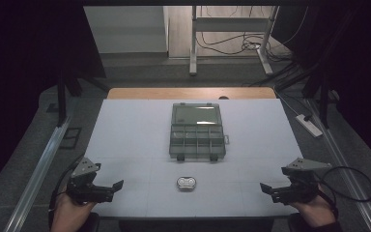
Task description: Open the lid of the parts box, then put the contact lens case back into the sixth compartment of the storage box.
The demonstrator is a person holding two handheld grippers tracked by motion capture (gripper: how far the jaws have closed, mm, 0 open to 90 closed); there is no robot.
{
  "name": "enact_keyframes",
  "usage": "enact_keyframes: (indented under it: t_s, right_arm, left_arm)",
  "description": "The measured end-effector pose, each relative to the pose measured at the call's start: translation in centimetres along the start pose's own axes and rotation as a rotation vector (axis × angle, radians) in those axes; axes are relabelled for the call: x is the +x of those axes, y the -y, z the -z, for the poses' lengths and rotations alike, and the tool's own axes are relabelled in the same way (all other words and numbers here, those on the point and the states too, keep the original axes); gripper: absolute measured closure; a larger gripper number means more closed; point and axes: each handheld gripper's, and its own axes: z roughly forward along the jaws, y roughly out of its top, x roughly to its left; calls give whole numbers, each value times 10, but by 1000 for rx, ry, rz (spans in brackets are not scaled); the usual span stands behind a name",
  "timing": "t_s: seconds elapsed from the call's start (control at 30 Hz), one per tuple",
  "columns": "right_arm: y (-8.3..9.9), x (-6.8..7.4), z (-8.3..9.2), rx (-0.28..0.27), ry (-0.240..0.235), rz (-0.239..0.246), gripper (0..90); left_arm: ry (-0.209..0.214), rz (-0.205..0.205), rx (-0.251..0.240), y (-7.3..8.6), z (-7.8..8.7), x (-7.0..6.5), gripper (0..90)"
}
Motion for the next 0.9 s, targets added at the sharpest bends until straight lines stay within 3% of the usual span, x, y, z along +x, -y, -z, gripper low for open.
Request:
enact_keyframes:
  t_s: [0.33, 0.9]
  right_arm:
    - [-2, 2, 0, 7, 5, 11, 0]
    - [-15, 10, -8, -40, -53, 70, 0]
  left_arm:
    - [21, 13, -2, 1, 0, 3, 0]
    - [44, 10, 14, 0, -2, 3, 0]
